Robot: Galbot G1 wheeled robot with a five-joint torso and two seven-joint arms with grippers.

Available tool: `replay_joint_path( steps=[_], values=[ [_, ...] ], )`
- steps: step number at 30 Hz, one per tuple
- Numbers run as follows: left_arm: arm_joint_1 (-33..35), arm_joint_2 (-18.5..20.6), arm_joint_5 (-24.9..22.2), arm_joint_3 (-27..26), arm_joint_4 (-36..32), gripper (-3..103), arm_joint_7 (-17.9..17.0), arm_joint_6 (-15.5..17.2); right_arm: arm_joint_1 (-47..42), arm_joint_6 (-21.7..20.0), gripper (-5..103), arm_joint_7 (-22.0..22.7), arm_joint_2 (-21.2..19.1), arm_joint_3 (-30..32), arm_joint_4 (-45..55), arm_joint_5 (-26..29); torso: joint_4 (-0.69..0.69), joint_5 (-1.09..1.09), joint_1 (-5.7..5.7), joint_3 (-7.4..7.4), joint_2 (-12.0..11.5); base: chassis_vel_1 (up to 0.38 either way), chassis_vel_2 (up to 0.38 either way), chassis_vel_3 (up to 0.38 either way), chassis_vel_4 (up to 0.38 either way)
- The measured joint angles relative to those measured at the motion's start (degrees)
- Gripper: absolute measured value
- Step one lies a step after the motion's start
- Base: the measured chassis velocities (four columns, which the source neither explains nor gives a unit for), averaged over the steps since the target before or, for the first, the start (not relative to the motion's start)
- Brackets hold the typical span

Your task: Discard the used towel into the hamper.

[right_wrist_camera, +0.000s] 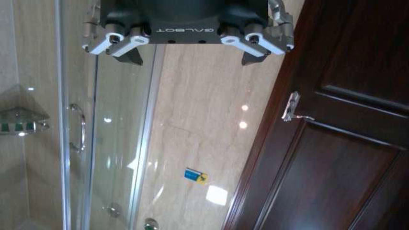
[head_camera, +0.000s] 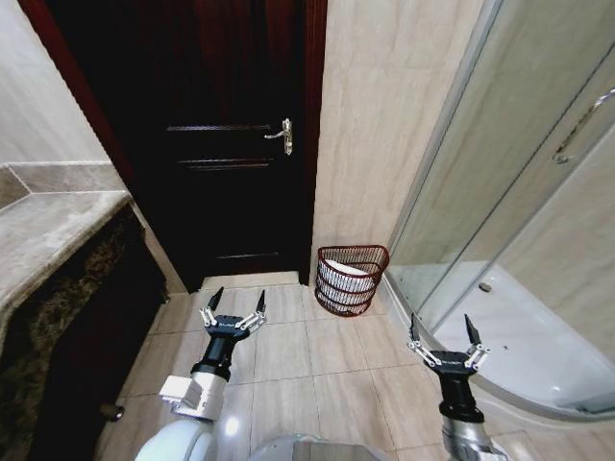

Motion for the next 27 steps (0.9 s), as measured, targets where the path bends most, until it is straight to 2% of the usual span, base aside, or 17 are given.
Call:
replay_joint_path(
  steps=[13, 21, 27],
  values=[
    [0.00, 0.00, 0.00, 0.00, 0.00, 100, 0.00, 0.00, 0.22, 1.83, 100, 1.19, 0.00, 0.48, -0.60, -0.47, 0.00, 0.00, -1.20, -1.72, -2.92, 0.000, 0.000, 0.000, 0.000],
    [0.00, 0.00, 0.00, 0.00, 0.00, 100, 0.00, 0.00, 0.38, 4.53, 100, -1.41, 0.00, 0.21, -0.92, 0.99, 0.00, 0.00, -2.14, -3.08, -5.22, 0.000, 0.000, 0.000, 0.000],
    [0.00, 0.00, 0.00, 0.00, 0.00, 100, 0.00, 0.00, 0.64, 4.91, 100, -2.33, 0.00, 0.11, -0.73, 1.61, 0.00, 0.00, -2.64, -3.82, -6.46, 0.000, 0.000, 0.000, 0.000]
  ],
)
